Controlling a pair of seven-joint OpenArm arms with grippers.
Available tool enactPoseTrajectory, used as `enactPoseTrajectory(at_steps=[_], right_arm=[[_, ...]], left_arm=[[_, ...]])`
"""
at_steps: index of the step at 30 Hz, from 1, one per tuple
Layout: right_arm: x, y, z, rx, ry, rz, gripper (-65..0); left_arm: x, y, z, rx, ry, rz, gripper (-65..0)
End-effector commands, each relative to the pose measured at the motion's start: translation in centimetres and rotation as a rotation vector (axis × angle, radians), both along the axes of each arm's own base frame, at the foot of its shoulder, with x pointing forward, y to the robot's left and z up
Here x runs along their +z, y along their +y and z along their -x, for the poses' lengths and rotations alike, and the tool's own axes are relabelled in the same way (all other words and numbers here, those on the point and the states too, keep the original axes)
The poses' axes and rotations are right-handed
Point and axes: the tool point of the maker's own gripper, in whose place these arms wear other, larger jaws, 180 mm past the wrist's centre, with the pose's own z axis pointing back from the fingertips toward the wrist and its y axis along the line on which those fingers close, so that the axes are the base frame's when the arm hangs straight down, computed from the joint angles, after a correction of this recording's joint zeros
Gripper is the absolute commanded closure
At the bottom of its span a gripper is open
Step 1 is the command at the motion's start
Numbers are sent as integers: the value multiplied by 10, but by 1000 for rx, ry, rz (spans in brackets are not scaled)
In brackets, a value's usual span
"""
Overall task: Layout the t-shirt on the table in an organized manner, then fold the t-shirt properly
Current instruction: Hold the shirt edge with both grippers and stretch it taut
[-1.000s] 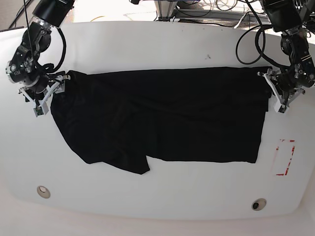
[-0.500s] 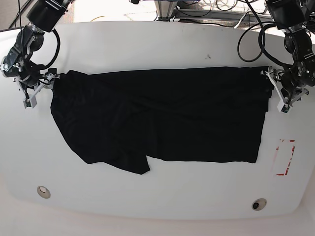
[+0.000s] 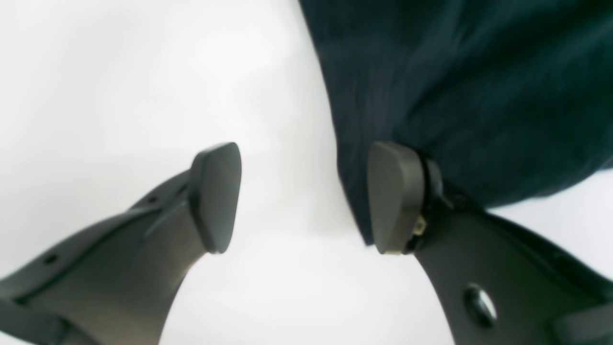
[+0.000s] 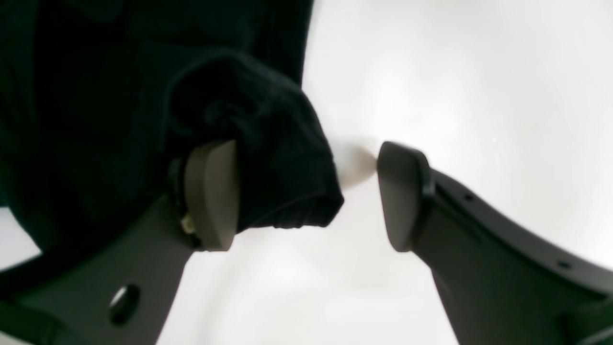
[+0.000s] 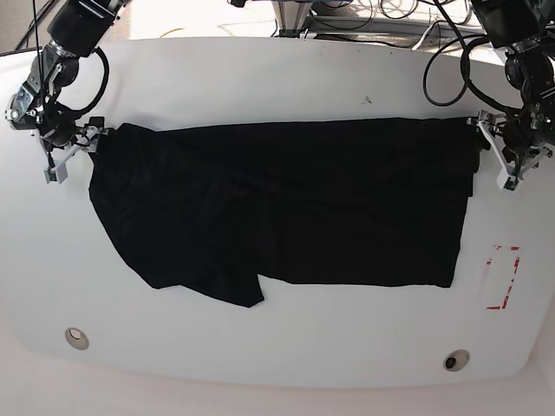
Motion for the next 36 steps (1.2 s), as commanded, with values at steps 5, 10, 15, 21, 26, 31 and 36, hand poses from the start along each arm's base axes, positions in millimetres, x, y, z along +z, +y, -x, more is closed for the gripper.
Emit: enactPoseTrajectory(at_steps=[5,10,15,21,26,31,36], right_arm=[[6,0,-6,4,-25,1,-320],[6,1,-7,6,-24,-1,-176],[5,2,-7,6,-24,-3,-214],[4,3,-6,6,-23,-6,-238],[5,3,-6,7,-24,-5,-231],[5,3,-6,7,-24,-5,-159],[5,3,-6,7,-24,-3,-92]], left_arm=[[7,0,-10,-22,-28,-9,-390],[-7,-5,-5,-29,14,15,-390],[-13,-6,-3,-22,29,29,-390],[-18,-12,-1,-19,35,45,-390],[-29,-14,5,-14,72,66,-390],[-48,-26,14,-44,139,87,-340],[-54,-30,16,-53,149,99,-172]])
